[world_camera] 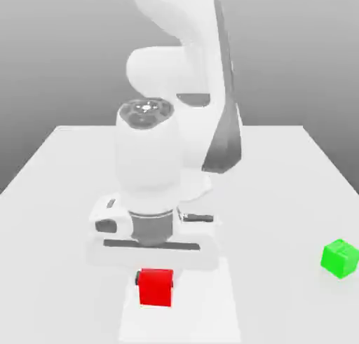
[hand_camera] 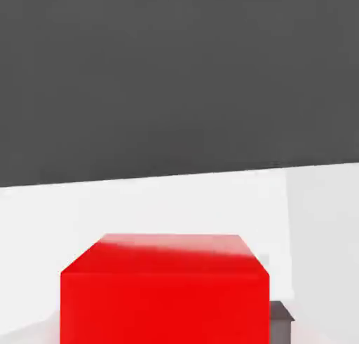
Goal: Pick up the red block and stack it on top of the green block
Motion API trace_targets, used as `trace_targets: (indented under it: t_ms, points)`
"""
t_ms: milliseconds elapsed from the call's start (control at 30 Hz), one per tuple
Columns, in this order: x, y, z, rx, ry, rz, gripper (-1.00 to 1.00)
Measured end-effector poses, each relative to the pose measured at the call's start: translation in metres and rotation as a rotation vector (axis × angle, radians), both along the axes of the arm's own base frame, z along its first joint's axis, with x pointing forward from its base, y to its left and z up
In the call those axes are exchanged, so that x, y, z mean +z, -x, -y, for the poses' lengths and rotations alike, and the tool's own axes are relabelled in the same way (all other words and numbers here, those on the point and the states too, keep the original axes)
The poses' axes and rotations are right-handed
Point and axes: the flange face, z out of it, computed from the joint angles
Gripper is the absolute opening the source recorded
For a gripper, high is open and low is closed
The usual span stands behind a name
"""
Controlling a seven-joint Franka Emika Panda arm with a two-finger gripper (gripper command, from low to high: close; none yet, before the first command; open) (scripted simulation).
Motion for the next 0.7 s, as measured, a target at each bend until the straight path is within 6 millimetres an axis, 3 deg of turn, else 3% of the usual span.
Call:
trace_targets:
  t_ms: [100, 200, 300, 400, 567, 600, 700]
  points:
    - [0.007, 0.011, -0.074, 0.052, -0.004, -0.002, -1.0]
    - [0.014, 0.037, -0.152, 0.114, -0.004, -0.003, -1.0]
    - [0.021, 0.079, -0.228, 0.186, -0.001, -0.002, -1.0]
    - [0.029, 0.133, -0.294, 0.256, 0.006, 0.002, -1.0]
    - [-0.018, 0.14, -0.302, 0.241, 0.009, 0.006, -1.0]
    - [-0.029, 0.141, -0.302, 0.241, 0.009, 0.006, 1.0]
    - [-0.029, 0.141, -0.302, 0.241, 0.009, 0.006, 1.0]
